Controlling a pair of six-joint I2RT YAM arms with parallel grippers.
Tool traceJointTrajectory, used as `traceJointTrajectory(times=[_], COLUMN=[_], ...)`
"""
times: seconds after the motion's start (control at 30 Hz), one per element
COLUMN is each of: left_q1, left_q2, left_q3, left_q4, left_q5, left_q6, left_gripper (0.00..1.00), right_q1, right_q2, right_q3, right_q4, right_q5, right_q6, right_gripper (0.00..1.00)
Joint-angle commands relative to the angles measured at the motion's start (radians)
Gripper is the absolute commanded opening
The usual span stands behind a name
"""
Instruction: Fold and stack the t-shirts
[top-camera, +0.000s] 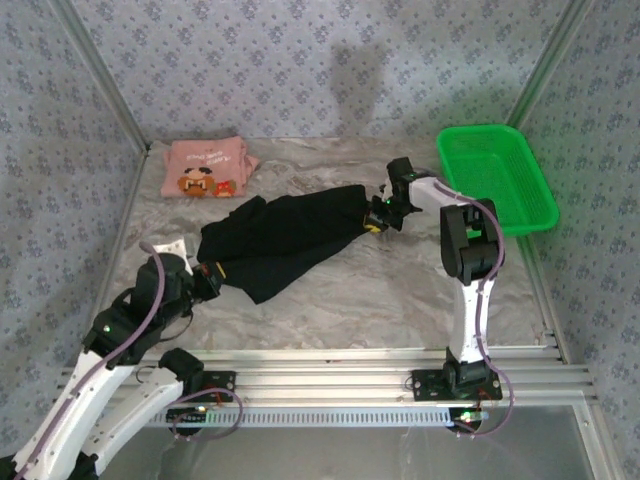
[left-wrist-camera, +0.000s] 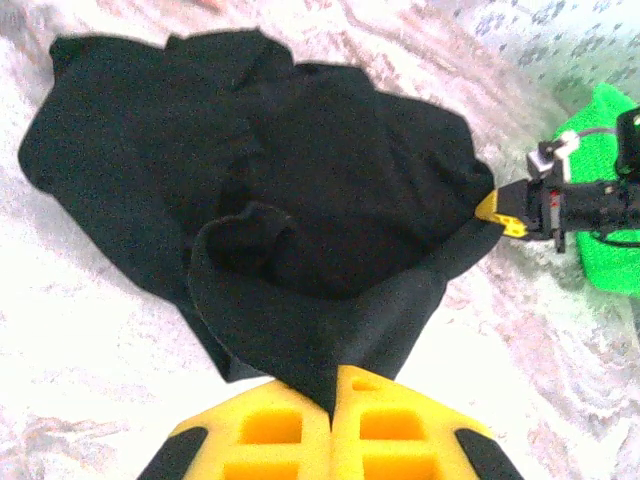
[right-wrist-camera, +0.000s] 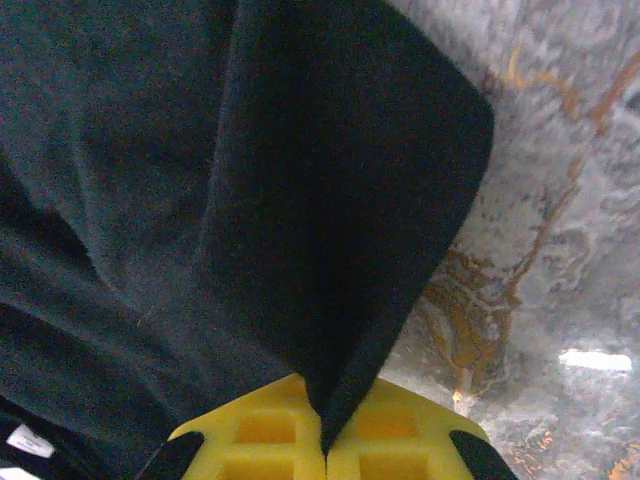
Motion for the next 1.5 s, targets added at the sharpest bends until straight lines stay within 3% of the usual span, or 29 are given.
traceJointTrajectory(times=[0.0,0.17,0.43,0.6,0.7,0.77,0.87,0.93,1.1,1.27,1.37,1.47], left_q1=[0.006,0.069,0.316,0.332,0.346,0.360,0.361,0.360,0.366,0.387,0.386,0.387], left_q2=[0.078,0.355,0.846,1.202,1.375,1.413,1.363,1.288,0.917,0.632,0.513,0.436], left_q3=[0.131,0.443,1.089,1.720,2.076,2.150,2.058,1.910,1.141,0.506,0.256,0.119], left_q4=[0.003,0.038,0.048,-0.088,-0.172,-0.207,-0.285,-0.301,-0.114,-0.006,0.034,0.037], left_q5=[-0.058,0.003,0.220,0.302,0.352,0.376,0.350,0.326,0.203,0.163,0.139,0.113], left_q6=[0.057,0.216,0.329,0.384,0.373,0.362,0.414,0.443,0.404,0.251,0.178,0.147], left_gripper=[0.00,0.00,0.00,0.00,0.00,0.00,0.00,0.00,0.00,0.00,0.00,0.00], right_q1=[-0.038,-0.119,-0.209,-0.246,-0.258,-0.260,-0.240,-0.220,-0.146,-0.013,0.064,0.097], right_q2=[-0.100,-0.185,-0.130,-0.048,-0.058,-0.082,-0.156,-0.243,-0.537,-0.683,-0.676,-0.650], right_q3=[0.044,0.208,0.633,0.904,0.947,0.930,0.813,0.655,0.031,-0.445,-0.602,-0.680], right_q4=[0.073,0.009,-0.138,-0.200,-0.203,-0.221,-0.268,-0.272,-0.056,0.071,0.105,0.110], right_q5=[0.052,0.068,0.037,-0.002,-0.025,-0.039,-0.038,0.004,0.024,0.050,0.051,0.024], right_q6=[0.053,0.055,0.090,0.119,0.107,0.071,-0.016,-0.064,-0.001,0.066,0.090,0.090], right_gripper=[0.00,0.00,0.00,0.00,0.00,0.00,0.00,0.00,0.00,0.00,0.00,0.04])
